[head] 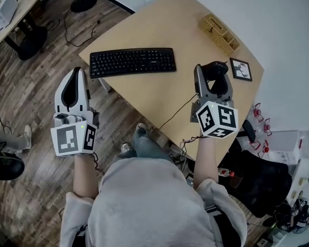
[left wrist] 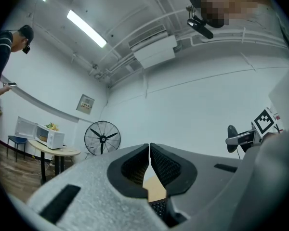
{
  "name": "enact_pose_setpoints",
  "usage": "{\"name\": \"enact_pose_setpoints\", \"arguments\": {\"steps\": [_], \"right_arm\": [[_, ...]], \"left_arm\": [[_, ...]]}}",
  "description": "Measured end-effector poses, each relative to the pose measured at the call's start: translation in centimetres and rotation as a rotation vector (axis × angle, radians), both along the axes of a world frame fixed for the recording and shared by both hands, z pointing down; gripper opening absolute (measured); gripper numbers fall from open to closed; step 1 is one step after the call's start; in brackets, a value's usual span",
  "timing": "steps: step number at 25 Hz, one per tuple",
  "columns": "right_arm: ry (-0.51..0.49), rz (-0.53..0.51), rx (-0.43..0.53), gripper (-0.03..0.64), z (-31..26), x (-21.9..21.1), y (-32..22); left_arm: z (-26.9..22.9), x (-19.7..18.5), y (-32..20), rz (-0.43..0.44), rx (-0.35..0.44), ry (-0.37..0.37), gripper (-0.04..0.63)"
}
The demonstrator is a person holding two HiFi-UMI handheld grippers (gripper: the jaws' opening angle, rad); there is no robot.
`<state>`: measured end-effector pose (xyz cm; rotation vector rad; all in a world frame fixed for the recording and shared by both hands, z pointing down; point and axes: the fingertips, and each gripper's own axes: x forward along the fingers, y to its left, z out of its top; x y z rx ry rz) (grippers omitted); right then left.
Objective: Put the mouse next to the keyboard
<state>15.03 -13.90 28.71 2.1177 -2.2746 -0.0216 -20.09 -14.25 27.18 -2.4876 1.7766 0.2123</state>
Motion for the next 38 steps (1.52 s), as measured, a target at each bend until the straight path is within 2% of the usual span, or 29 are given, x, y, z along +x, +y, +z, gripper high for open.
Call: {"name": "enact_pose_setpoints", "arguments": {"steps": [4,13,18,28,38], "right_arm": [[-0.055,0.005,-0.094,0.253,3.3,1.9,-3.5],[-0.073,0.015,-0.339,0.255,11.9,6.6,-9.9],[-0.095,0.036,-0.439,0.255,16.2,8.4,-12.2],[-0.057,0.025,-0.612,0.258,23.1,9.4,-15.4],[-0.029,0.005,-0.797,0.258,29.3,9.7,-16.9]], "left_arm": [[0.5,0.4,-2.0,-0.016,-0.020,-0.011,0.018],[2.0,2.7,-5.7,-0.038,-0.069,-0.038,0.018],[2.7,3.4,-7.3,-0.048,-0.099,-0.052,0.018],[4.6,3.8,-9.2,-0.077,-0.148,-0.075,0.018],[5.7,2.5,-9.4,-0.140,-0.191,-0.094,0.018]]}}
